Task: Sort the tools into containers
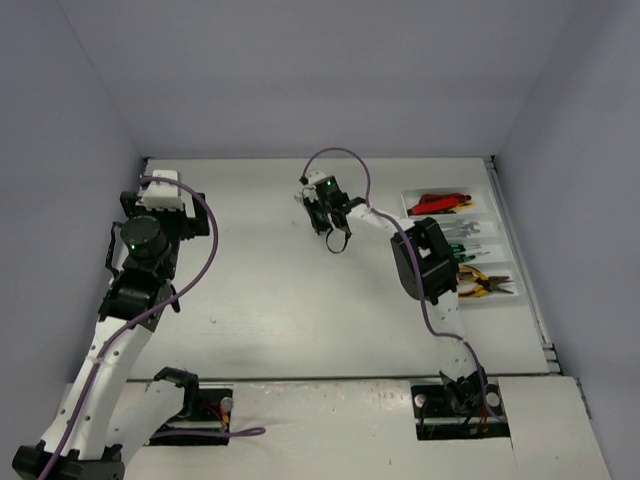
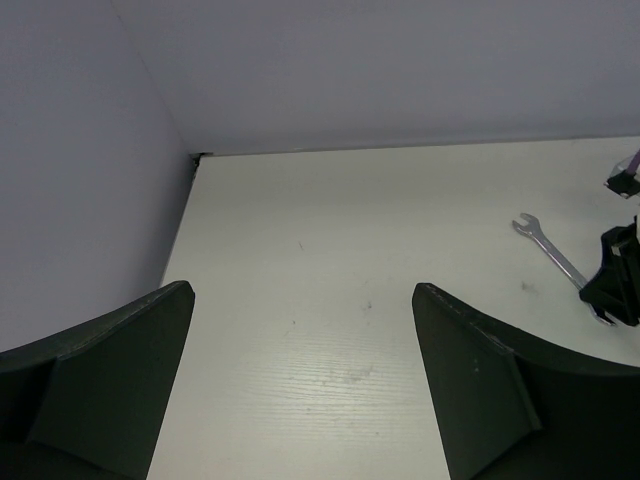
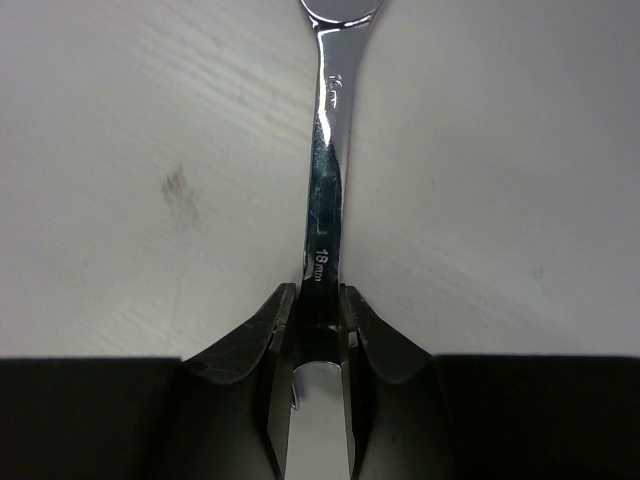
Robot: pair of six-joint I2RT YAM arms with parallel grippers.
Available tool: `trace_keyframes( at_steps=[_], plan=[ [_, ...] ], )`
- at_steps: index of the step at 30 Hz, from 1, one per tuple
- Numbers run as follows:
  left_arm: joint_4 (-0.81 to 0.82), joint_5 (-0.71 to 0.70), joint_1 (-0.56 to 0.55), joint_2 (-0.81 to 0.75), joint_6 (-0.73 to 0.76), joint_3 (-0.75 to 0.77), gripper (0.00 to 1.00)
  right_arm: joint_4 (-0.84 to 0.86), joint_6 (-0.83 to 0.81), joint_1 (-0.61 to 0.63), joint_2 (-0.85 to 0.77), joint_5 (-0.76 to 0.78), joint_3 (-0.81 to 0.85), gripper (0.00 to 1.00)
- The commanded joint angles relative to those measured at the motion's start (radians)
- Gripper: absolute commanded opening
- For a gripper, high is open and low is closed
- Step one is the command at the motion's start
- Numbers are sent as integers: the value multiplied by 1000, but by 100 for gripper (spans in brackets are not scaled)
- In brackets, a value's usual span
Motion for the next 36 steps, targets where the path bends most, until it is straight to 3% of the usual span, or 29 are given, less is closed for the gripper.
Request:
trace_keyframes(
  at_steps=[1,9,17,22,27,36],
  plan=[
    [69,7,2,-2,2,22,88,-176,98,52,-108,104,-241,0],
    [65,7,3,9,0,25,88,-219,329,229,-313,135,-699,2],
    [60,6,2,15,-6,26,88,-275,538,398,-426,48,-879,11],
    [59,8,2,15,-7,27,88,-401,547,401,-504,114,-803,31],
    [61,2,2,6,-6,25,88,-458,490,360,-457,174,-623,41],
    [62,1,2,3,-3,24,88,-487,414,327,-315,188,-381,40]
  ],
)
